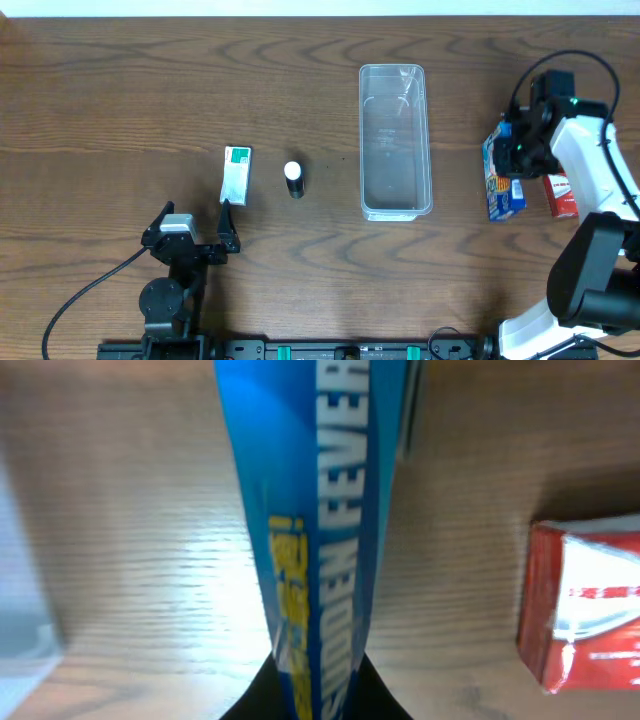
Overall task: Pack container
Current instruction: 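Lift the blue box and carry it over the clear container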
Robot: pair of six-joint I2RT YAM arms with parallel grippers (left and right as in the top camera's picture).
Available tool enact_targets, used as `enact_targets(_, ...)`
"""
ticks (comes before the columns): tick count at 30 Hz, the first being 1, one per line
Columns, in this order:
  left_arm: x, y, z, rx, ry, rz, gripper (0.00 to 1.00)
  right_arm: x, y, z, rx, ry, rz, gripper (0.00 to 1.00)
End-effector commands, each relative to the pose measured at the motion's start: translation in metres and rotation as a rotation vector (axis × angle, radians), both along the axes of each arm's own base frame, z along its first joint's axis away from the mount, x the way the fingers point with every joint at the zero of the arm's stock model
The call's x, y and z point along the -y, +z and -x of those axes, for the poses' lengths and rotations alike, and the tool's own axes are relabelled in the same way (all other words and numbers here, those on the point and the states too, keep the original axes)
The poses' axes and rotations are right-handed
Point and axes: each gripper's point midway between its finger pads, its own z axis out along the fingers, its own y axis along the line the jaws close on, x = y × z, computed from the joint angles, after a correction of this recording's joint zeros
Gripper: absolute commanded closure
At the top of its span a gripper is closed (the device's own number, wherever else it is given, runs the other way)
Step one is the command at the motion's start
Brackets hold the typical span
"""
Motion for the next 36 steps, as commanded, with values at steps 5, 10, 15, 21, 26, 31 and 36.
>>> enact_targets(5,0.002,-0.016,0.001,-0.050,-0.012,-0.004,0.02,-0.054,0.119,-0.041,0.299,0.074,-0.319,0.89)
enact_targets(10,0.002,-0.016,0.001,-0.050,-0.012,-0.004,0.02,-0.109,0.192,-0.049,0.497,0.225,-0.643,0.89)
enact_targets(15,0.002,-0.016,0.001,-0.050,-0.012,-0.004,0.02,-0.132,0.204,-0.053,0.531,0.279,-0.734,0.88)
enact_targets(21,0.002,-0.016,0.001,-0.050,-0.012,-0.004,0.02,-0.161,0.184,-0.064,0.458,0.284,-0.778,0.88)
enact_targets(26,0.002,-0.016,0.001,-0.050,-0.012,-0.004,0.02,-0.181,0.161,-0.077,0.389,0.244,-0.800,0.88)
enact_targets(31,0.002,-0.016,0.001,-0.050,-0.012,-0.004,0.02,-0.186,0.127,-0.092,0.315,0.158,-0.769,0.89)
enact_targets(36,0.002,-0.016,0.001,-0.050,-0.012,-0.004,0.02,-0.192,0.103,-0.103,0.262,0.096,-0.789,0.87)
